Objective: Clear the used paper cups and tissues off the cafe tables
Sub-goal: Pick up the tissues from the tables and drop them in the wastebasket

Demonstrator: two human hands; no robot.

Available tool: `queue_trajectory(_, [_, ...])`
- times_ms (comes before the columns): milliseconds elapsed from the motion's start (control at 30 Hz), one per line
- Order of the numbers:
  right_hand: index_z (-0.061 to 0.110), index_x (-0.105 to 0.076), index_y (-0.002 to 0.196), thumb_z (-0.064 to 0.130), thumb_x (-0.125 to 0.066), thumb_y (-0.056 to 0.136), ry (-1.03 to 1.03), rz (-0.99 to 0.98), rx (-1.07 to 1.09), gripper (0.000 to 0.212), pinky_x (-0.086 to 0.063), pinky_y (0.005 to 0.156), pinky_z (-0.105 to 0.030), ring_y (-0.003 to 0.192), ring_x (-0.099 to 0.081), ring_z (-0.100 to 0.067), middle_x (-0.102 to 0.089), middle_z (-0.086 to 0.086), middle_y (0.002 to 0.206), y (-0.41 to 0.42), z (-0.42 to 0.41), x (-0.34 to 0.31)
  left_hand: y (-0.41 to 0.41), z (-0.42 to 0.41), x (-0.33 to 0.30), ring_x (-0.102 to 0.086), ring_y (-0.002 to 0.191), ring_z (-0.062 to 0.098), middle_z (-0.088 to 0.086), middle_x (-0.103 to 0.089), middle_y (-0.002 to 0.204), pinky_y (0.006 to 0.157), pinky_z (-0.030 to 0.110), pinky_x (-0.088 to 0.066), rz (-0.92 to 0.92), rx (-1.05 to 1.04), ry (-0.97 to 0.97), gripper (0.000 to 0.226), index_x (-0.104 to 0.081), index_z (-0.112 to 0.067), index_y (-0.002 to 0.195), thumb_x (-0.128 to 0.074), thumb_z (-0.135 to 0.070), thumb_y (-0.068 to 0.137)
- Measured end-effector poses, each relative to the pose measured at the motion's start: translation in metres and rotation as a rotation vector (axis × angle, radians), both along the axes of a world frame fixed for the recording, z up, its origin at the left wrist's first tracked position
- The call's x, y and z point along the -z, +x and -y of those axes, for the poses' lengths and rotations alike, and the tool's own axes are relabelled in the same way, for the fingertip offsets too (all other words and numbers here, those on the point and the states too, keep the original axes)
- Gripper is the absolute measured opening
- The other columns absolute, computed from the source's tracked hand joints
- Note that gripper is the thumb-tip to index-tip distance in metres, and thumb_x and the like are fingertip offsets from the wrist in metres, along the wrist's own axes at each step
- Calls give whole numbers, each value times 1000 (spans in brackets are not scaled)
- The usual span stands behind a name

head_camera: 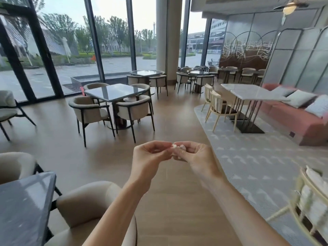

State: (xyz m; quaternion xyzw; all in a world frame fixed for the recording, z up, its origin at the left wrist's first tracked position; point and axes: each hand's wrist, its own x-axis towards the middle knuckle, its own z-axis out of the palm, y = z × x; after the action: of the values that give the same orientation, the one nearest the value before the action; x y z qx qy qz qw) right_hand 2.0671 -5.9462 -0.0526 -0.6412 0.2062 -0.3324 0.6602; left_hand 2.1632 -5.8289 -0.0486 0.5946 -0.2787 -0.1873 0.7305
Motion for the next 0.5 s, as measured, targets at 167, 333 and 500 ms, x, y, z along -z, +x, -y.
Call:
queue_trajectory(167, [0, -78, 97, 3, -79, 81, -19, 11, 6, 16, -54, 69, -14, 67, -69, -8, -75, -7, 75, 42, 74, -21, 50, 80, -21, -76, 84, 34, 19, -77, 84, 88, 41, -61, -1, 20, -21, 15, -77, 1, 85, -85, -1, 72])
queue_trajectory(333, [6, -79, 94, 3, -77, 84, -5, 17, 13, 11, -55, 71, -15, 69, -67, -9, -72, -6, 74, 66, 155, -22, 78, 167, -27, -76, 75, 32, 18, -77, 79, 83, 37, -60, -2, 66, 34, 12, -76, 2, 84, -83, 1, 74])
queue_trajectory(500, [1, -77, 101, 6, -77, 85, 23, -8, 42, 16, -60, 74, -22, 68, -66, -12, -73, -8, 76, 85, 261, -7, 102, 265, -16, -72, 75, 21, 12, -77, 80, 81, 34, -60, 55, 95, 89, 11, -80, -8, 82, -80, 3, 78])
